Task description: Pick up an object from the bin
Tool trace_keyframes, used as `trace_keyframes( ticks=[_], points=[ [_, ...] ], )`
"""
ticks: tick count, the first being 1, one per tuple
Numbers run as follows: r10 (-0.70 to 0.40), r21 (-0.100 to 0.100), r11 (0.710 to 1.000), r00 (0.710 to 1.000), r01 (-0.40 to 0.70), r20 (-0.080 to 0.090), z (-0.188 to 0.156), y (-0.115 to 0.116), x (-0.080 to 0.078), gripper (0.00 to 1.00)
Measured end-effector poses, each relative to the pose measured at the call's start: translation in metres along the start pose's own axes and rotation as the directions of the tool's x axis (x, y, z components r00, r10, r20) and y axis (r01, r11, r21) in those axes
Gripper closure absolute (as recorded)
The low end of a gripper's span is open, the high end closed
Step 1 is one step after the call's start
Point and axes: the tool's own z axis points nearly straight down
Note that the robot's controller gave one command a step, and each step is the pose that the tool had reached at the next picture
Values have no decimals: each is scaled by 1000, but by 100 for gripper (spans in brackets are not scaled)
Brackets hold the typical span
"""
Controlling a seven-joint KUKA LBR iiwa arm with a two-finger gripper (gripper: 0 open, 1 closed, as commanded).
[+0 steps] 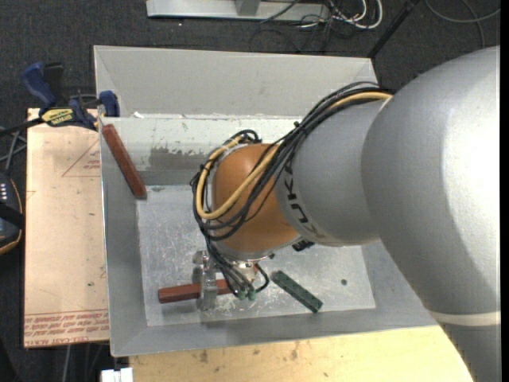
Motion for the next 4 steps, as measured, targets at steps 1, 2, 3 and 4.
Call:
trace_keyframes(
  ticks=[1,2,3,4],
  points=[
    [0,-3,1000,1000,0,9,-23,1,-2,100],
    [0,-5,1000,1000,0,16,-35,1,-3,100],
    [1,-4,1000,1000,-1,13,-42,1,-2,100],
    [1,-3,1000,1000,-1,10,-51,1,-2,100]
  ],
)
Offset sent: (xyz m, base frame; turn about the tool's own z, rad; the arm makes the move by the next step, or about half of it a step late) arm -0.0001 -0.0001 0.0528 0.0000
